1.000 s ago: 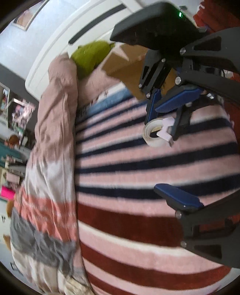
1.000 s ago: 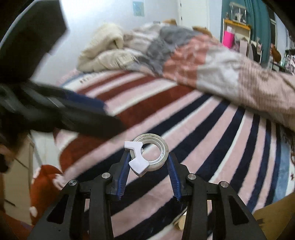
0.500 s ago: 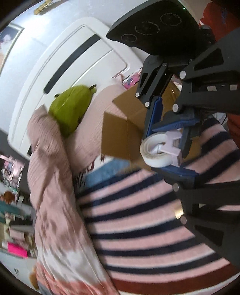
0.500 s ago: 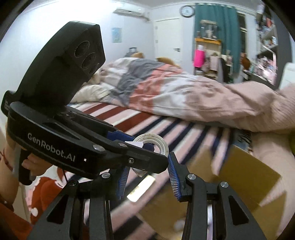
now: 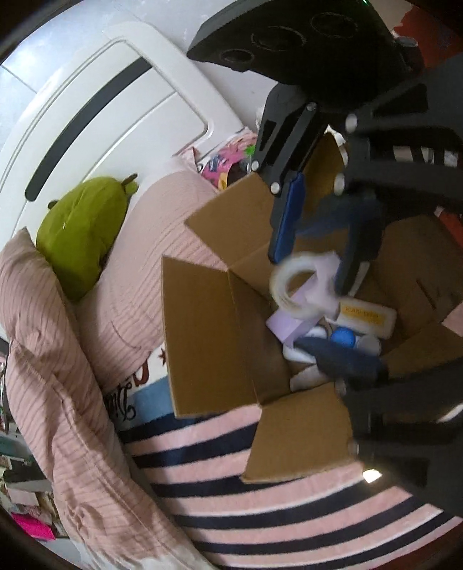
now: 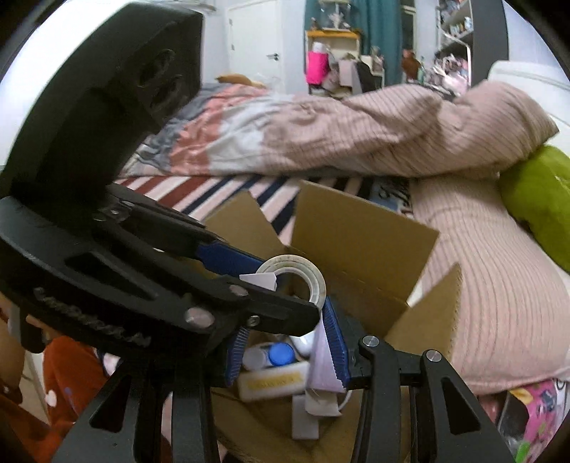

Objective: Organize rigid objects
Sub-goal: 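Carry the tape roll into the box and open the right gripper, then grasp the gold tube with the right gripper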

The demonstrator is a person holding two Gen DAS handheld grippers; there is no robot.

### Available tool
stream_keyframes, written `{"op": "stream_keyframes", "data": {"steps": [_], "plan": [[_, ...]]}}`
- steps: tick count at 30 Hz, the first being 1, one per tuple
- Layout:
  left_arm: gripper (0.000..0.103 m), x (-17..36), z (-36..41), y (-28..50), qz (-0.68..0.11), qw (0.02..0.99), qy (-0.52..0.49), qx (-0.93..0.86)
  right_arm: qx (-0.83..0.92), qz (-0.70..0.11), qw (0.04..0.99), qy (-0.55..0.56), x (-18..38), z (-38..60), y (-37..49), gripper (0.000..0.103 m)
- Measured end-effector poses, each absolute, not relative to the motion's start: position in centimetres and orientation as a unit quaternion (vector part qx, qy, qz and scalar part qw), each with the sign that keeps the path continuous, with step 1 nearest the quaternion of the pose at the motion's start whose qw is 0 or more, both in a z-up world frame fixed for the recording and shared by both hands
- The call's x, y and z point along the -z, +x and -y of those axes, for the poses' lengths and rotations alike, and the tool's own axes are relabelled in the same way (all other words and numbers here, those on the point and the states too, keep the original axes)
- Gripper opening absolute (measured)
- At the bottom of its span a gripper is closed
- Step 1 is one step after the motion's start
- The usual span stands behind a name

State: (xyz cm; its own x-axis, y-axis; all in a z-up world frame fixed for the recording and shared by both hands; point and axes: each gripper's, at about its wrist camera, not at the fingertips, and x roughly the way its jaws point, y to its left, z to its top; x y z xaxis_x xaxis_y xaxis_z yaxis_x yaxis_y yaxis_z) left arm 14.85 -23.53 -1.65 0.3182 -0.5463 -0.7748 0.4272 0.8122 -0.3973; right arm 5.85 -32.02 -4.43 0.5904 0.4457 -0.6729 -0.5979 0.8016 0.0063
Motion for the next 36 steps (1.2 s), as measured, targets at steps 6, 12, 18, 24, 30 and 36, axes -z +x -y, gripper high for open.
{"op": "stream_keyframes", "data": {"steps": [6, 12, 18, 24, 30, 36], "plan": [[0.065, -0.4, 20.4, 13.1, -0.467, 0.838, -0.059, 0.276, -0.285, -0.346, 0.885, -0.126, 4.1, 31.6, 5.5, 0.041], [0.068, -2.6, 13.0, 10.1, -0.428, 0.879, -0.077, 0.197, -0.316, -0.323, 0.883, -0.125, 2.8, 28.6, 4.5, 0.041], [0.069, -2.3, 5.0, 6.5, -0.412, 0.901, -0.084, 0.108, -0.383, -0.307, 0.861, -0.129, 2.1, 22.2, 2.9, 0.041], [0.07, 0.8, -0.9, 4.6, -0.42, 0.901, -0.094, 0.046, -0.421, -0.331, 0.829, -0.157, 4.7, 14.1, 2.3, 0.041], [0.07, 4.9, -4.3, 4.2, -0.438, 0.89, -0.124, 0.033, -0.391, -0.337, 0.832, -0.204, 9.8, 9.6, 2.0, 0.04], [0.07, 7.3, -5.2, 4.2, -0.454, 0.879, -0.141, 0.036, -0.334, -0.291, 0.856, -0.266, 11.9, 8.3, 0.8, 0.04]]}}
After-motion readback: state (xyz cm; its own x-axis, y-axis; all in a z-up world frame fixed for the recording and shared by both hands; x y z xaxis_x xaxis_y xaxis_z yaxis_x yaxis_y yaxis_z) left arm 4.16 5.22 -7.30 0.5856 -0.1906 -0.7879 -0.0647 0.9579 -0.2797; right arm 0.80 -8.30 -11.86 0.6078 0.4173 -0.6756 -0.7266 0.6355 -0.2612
